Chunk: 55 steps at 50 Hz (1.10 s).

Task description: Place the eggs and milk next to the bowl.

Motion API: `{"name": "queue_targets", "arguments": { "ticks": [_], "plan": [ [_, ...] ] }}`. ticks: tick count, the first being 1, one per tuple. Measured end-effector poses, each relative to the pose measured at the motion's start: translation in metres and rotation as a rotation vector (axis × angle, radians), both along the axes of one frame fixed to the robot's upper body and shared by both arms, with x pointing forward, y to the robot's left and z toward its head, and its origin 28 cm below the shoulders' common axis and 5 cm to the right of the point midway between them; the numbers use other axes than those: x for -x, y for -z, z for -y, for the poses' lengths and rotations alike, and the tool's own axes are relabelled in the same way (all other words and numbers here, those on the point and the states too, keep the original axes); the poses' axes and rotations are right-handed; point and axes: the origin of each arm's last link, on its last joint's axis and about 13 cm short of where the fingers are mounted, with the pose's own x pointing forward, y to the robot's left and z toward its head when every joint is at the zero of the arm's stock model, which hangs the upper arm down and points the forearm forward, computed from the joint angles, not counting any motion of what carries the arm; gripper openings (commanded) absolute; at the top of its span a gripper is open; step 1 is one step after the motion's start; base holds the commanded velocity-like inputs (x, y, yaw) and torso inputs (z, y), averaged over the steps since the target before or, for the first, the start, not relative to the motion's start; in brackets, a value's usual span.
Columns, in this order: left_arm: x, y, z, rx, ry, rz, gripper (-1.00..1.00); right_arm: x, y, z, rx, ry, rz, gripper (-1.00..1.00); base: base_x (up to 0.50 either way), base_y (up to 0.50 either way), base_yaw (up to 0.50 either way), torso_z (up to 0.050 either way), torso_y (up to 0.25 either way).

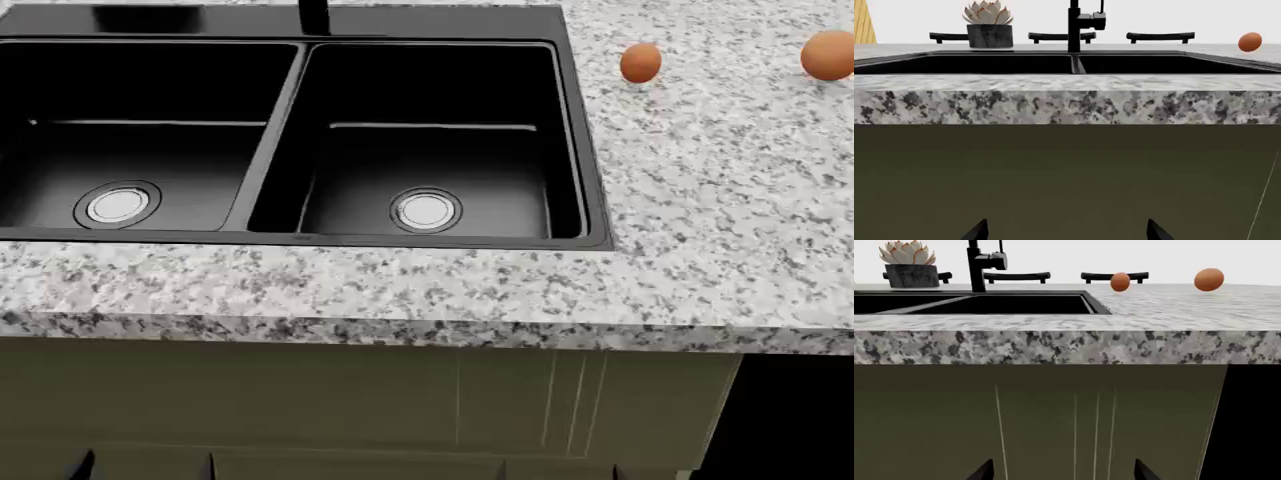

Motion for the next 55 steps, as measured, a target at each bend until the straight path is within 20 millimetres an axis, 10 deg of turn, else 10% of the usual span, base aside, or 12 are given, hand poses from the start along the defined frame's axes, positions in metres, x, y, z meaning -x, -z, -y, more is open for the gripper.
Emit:
{"name": "queue_targets", "arguments": {
  "ticks": [55],
  "plan": [
    [0.004,0.0,-0.002,-0.023,-0.015,-0.015,1.0,-0.001,0.001,0.0,-0.019,0.007,0.0,1.0,0.0,0.0,0.0,0.001,0.0]
  ]
}}
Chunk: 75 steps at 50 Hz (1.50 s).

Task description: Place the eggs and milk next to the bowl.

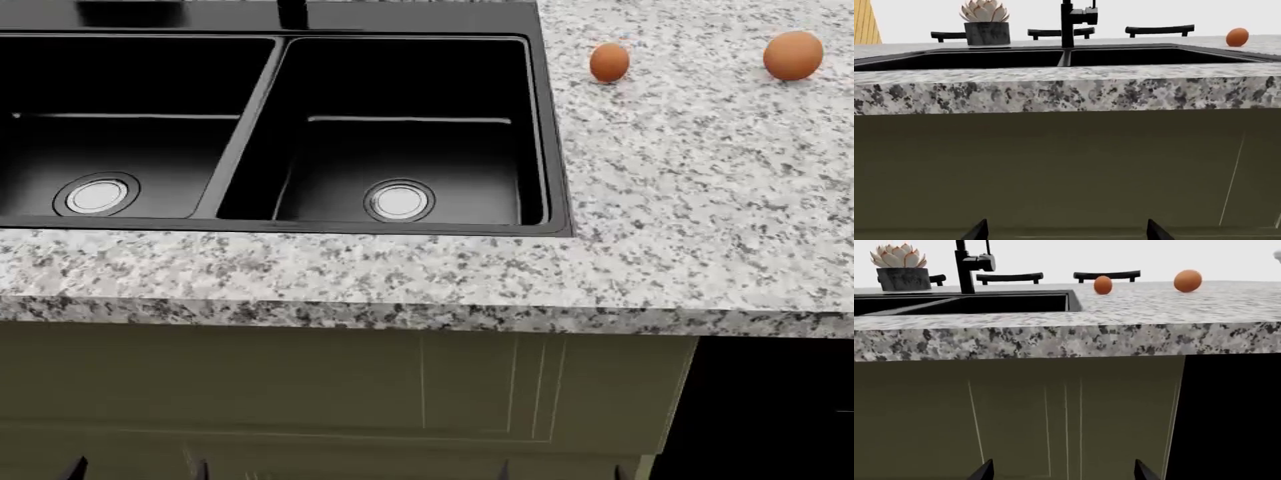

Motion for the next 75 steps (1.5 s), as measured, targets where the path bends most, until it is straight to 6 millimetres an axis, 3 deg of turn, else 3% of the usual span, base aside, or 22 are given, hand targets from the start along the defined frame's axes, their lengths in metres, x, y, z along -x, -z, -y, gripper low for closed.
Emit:
{"name": "queue_targets", "arguments": {
  "ticks": [25,42,52,75],
  "plan": [
    [0.001,-0.018,0.002,-0.007,0.038,0.084,1.0,0.0,-0.007,-0.001,0.0,0.004,0.026,1.0,0.0,0.0,0.0,0.05,0.0],
    [-0.006,-0.04,0.0,-0.029,0.058,0.168,1.0,-0.006,-0.03,0.001,0.031,-0.004,0.079,1.0,0.0,0.0,0.0,0.049,0.0],
    [-0.022,-0.076,-0.015,-0.009,0.054,0.206,1.0,-0.019,-0.068,0.015,0.096,0.009,0.159,1.0,0.0,0.0,0.0,0.0,0.0],
    [-0.064,-0.184,-0.053,-0.064,-0.01,0.41,1.0,-0.037,-0.185,0.057,0.242,0.084,0.366,1.0,0.0,0.0,0.0,0.0,0.0]
  ]
}}
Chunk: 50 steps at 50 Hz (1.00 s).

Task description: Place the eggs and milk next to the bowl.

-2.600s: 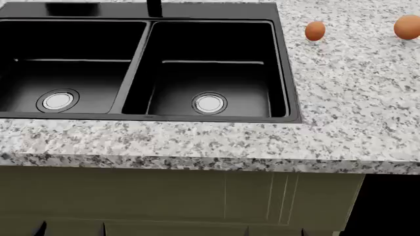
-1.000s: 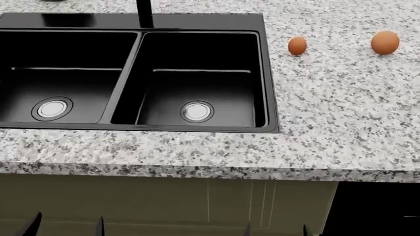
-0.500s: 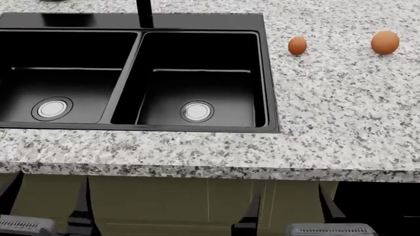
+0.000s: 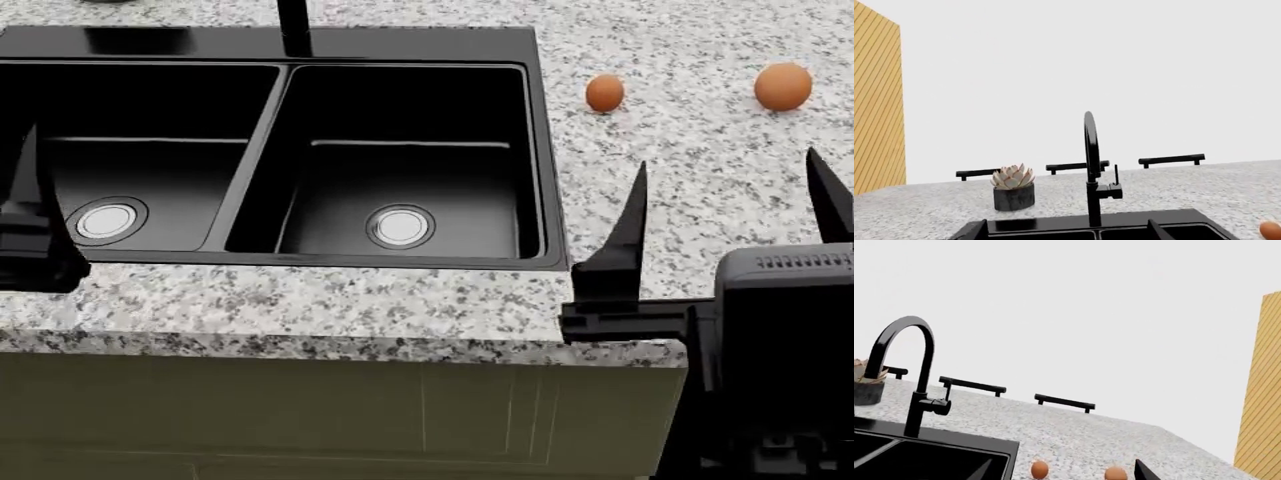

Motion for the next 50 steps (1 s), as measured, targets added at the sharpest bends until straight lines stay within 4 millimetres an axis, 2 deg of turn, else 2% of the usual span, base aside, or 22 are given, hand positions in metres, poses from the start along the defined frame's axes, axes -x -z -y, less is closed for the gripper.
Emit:
{"name": "queue_targets", "arguments": {
  "ticks": [11,18,50],
  "plan": [
    [-0.01,-0.027,-0.013,-0.025,-0.05,0.05,1.0,-0.001,-0.03,0.009,0.029,0.023,0.047,1.0,0.0,-0.02,0.0,0.0,0.0],
    [-0.012,-0.034,-0.017,-0.032,-0.06,0.074,1.0,0.0,-0.039,0.011,0.034,0.024,0.059,1.0,-0.02,-0.5,0.0,0.0,0.0],
    [-0.012,-0.03,-0.014,-0.012,-0.039,0.065,1.0,0.003,-0.044,0.015,0.041,0.042,0.07,1.0,-0.02,-0.5,0.0,0.0,0.0]
  ]
}}
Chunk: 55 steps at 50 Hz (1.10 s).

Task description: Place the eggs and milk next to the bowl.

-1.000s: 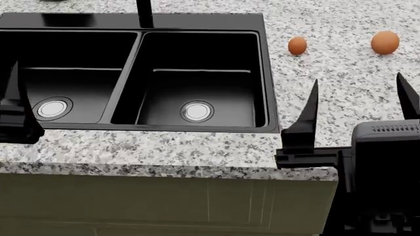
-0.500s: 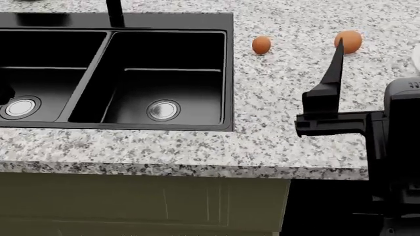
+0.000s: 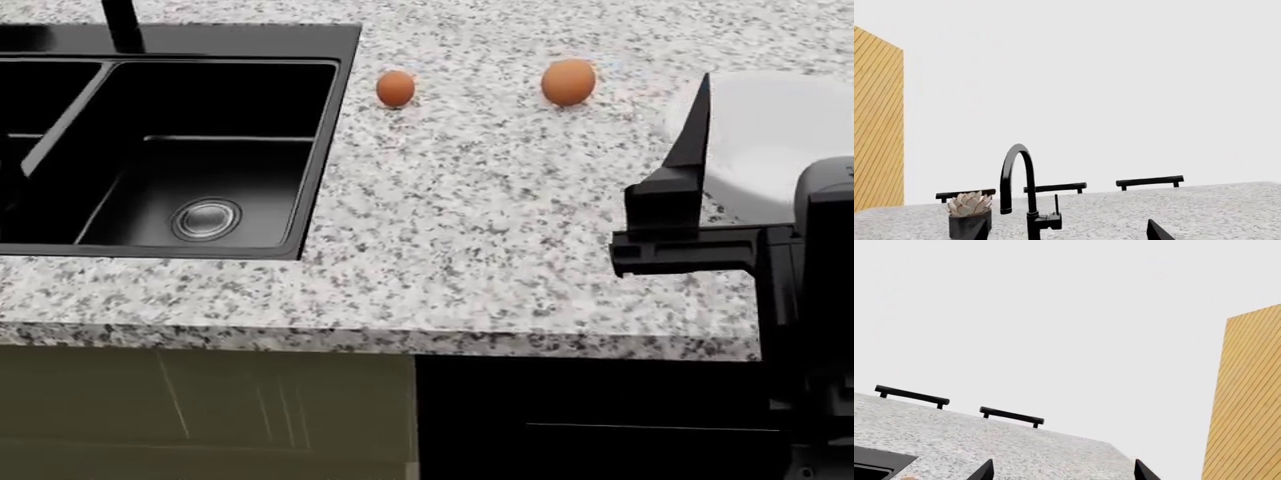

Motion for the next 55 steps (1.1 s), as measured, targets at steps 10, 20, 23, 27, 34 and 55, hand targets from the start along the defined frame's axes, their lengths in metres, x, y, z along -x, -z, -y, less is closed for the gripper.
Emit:
{"name": "queue_targets", "arguments": {
  "ticks": [10,20,23,27,34,55],
  "plan": [
    [0.001,0.0013,0.0006,0.012,0.015,-0.005,1.0,0.0004,-0.001,-0.0007,0.002,-0.005,0.001,1.0,-0.02,-0.5,0.0,0.0,0.0],
    [0.0013,0.0036,0.0019,0.012,0.029,-0.007,1.0,0.0004,0.0002,-0.001,0.004,-0.007,0.001,1.0,-0.02,-0.5,0.0,0.0,0.0],
    [0.0016,0.0043,0.0021,0.012,0.032,-0.007,1.0,0.0002,0.0008,-0.0012,0.004,-0.008,0.0,1.0,-0.02,-0.5,0.0,0.0,0.0],
    [0.0019,0.0051,0.0027,0.011,0.037,-0.007,1.0,0.0,0.0017,-0.0014,0.003,-0.009,-0.002,1.0,-0.02,-0.5,0.0,0.0,0.0],
    [0.0022,0.0065,0.0036,0.011,0.047,-0.005,1.0,0.0005,0.0022,-0.0016,0.001,-0.011,-0.005,1.0,-0.02,-0.5,0.0,0.0,0.0],
    [0.0029,0.01,0.0046,0.008,0.065,-0.002,1.0,-0.0002,0.004,-0.003,0.007,-0.023,-0.018,1.0,-0.02,-0.48,0.0,0.0,0.0]
  ]
}}
